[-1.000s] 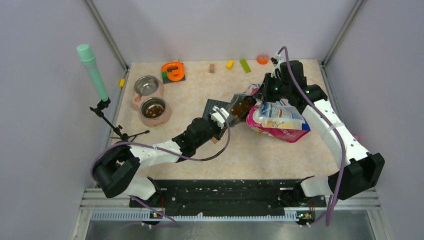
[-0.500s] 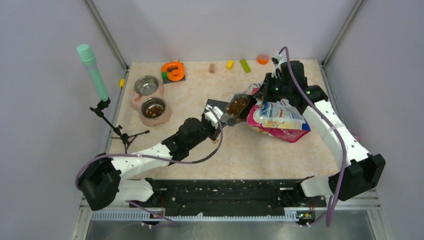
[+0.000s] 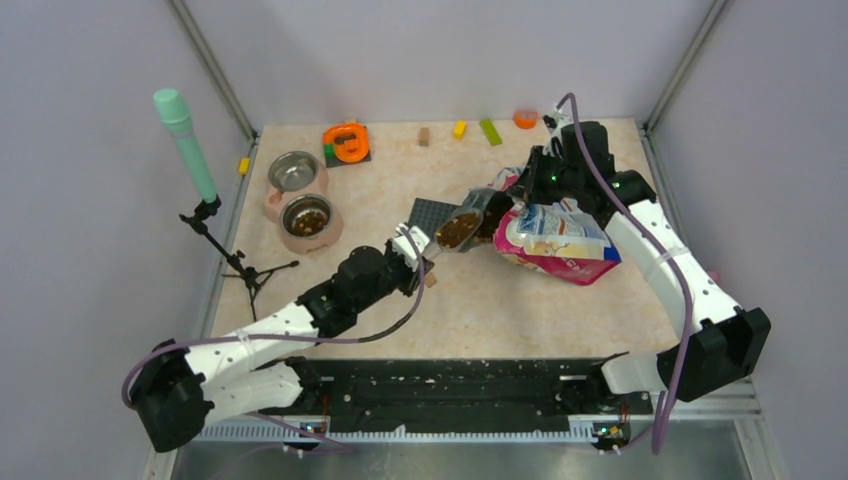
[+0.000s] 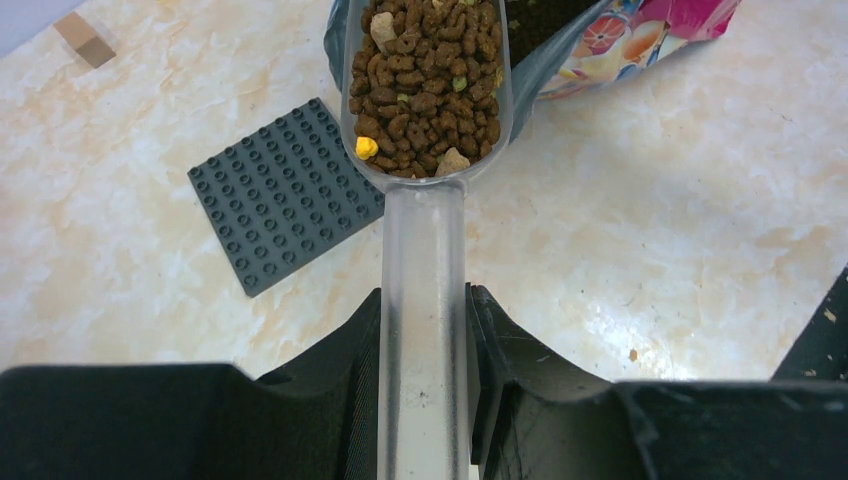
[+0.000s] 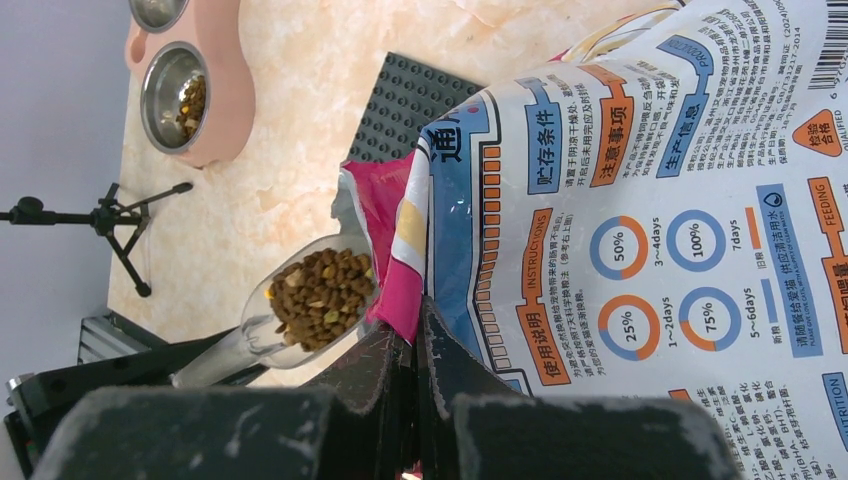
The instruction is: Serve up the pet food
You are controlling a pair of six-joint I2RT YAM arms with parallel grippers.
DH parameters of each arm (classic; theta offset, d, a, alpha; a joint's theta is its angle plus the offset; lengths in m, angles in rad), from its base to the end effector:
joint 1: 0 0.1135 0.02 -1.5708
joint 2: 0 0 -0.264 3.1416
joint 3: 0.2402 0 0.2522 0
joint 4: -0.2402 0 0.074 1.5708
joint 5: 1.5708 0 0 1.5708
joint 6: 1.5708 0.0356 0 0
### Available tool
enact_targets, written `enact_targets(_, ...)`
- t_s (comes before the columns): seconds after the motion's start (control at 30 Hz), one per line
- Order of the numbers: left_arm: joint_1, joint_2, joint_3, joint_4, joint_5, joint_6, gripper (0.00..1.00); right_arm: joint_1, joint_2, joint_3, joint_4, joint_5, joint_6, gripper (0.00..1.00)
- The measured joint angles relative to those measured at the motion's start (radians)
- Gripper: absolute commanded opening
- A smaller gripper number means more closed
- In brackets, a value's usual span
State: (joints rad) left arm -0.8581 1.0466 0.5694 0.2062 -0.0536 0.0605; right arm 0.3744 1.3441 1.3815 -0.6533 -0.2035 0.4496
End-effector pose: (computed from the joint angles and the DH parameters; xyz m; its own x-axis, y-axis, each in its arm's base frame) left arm 0.1574 -0.1793 0.2535 -0.1311 0.2440 -0.9609 0.7310 0.6785 0.0726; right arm 0.2692 0.1135 0.3770 -0.7066 0.1797 -0.6844 -0.2272 0.8584 0.4599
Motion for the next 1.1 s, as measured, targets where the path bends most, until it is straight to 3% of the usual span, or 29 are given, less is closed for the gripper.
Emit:
enact_targets(0.27, 0.0, -0.183, -0.01, -0.175, -0.066, -0.005, 0.0, 0.0, 0.017, 0.001, 0.002, -0.027, 0.0, 0.0)
enact_targets(0.47, 0.0, -0.241, -0.009, -0.271, -0.196, -0.082, 0.0, 0.0, 0.043, 0.014, 0.013, -0.055, -0.002, 0.0)
enact_targets(0.83, 0.003, -0.098, 0.116, -0.43, -0.453, -0.277, 0.0, 0.0, 0.058, 0.014, 0.039, -0.08, -0.004, 0.0)
enact_targets(1.1, 0.108, -0.04, 0.204, -0.516, -0.53, -0.366, 0.0, 0.0, 0.058, 0.014, 0.04, -0.083, -0.013, 0.0)
